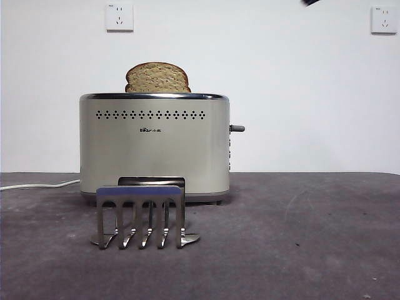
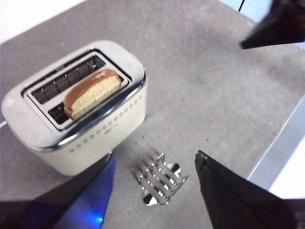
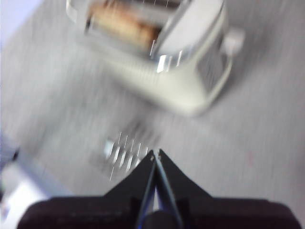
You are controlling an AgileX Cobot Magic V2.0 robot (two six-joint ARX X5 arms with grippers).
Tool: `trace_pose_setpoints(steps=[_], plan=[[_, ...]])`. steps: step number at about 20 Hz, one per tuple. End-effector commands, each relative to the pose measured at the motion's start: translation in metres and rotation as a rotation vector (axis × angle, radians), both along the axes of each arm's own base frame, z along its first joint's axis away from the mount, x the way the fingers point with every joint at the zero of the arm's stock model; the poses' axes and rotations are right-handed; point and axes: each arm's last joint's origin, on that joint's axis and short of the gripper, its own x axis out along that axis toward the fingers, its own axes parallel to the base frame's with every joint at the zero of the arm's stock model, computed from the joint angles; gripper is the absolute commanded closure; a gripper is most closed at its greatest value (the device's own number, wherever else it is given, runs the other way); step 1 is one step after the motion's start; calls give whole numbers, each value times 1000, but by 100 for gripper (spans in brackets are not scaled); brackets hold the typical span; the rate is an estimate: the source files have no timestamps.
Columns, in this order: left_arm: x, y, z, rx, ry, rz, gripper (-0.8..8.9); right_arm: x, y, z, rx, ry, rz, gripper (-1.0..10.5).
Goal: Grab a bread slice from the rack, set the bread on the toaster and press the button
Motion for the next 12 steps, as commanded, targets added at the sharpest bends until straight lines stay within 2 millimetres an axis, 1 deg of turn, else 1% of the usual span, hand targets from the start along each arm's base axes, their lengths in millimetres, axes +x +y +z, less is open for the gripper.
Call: trace_pose_setpoints(steps=[1,2,3,5,6,12], plan=[[-1,0,-3,8,24,0,535,-20,-5,3,-26,21,29,958],[-2,1,-4,13,35,0,537,-30,-7,6,-29,30,29,958],[-2,1,-4,16,42,0,566,-36,-9,8,-30,29,31,958],[-3,1,-5,18,47,-1,793,-46,-11,12,-28,14,31,958],[-3,1,-5,18,48,-1,822,-48,-12,14,-26,6,30,958],[-3,1,-5,16,49,2,816,-53,-14,16,-24,-11,26,946]])
